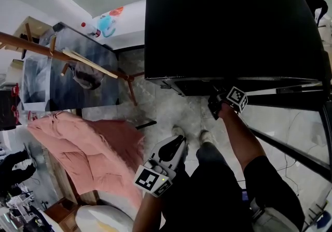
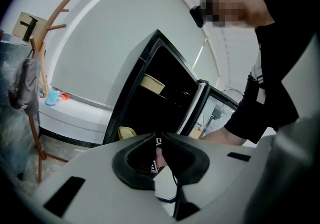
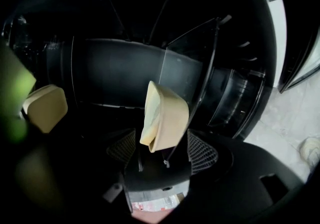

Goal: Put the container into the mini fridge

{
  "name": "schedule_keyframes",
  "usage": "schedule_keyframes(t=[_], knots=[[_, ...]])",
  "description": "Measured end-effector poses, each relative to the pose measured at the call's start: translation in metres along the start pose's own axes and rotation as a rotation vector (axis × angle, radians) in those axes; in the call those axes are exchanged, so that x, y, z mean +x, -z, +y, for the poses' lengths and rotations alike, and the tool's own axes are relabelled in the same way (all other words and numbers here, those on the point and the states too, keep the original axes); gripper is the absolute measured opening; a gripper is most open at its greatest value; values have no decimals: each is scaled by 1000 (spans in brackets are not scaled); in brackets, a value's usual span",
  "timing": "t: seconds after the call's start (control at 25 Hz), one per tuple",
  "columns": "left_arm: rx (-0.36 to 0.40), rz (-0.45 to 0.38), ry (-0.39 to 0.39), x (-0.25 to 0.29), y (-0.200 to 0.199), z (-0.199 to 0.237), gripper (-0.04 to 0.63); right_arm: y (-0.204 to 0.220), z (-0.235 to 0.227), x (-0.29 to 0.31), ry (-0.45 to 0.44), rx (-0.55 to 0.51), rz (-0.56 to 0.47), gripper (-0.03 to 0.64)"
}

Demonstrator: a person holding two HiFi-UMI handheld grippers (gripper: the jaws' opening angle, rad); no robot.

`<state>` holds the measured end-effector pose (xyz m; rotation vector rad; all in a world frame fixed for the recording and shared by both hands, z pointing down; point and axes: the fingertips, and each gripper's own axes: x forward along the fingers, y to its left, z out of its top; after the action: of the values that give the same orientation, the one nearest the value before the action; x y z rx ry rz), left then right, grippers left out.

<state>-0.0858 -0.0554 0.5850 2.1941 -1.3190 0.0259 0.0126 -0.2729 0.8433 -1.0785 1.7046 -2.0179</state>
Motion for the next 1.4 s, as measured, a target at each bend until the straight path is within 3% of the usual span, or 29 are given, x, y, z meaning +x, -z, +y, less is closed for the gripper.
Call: schedule_keyframes(t=[0.32, 0.48, 0.68, 0.76, 0.96, 1.16, 1.4], knots=[[-2, -15, -28, -9, -13, -13, 49, 17, 18, -43, -16, -59, 53, 318], [7, -42, -37, -15, -34, -24, 49, 45, 60, -83, -34, -263, 139, 314], [30, -80, -61, -16, -66, -38, 49, 70, 125, -137, -96, -606, 213, 244], [48, -96, -63, -16, -82, -45, 49, 72, 154, -156, -138, -694, 211, 244], [143, -162, -53, -25, -126, -65, 49, 81, 234, -206, -276, -853, 158, 210], [186, -267, -57, -39, -161, -74, 49, 74, 286, -235, -276, -1106, 29, 161], [193, -301, -77, -50, -195, -68, 46, 70, 341, -276, -301, -1168, -173, 82]])
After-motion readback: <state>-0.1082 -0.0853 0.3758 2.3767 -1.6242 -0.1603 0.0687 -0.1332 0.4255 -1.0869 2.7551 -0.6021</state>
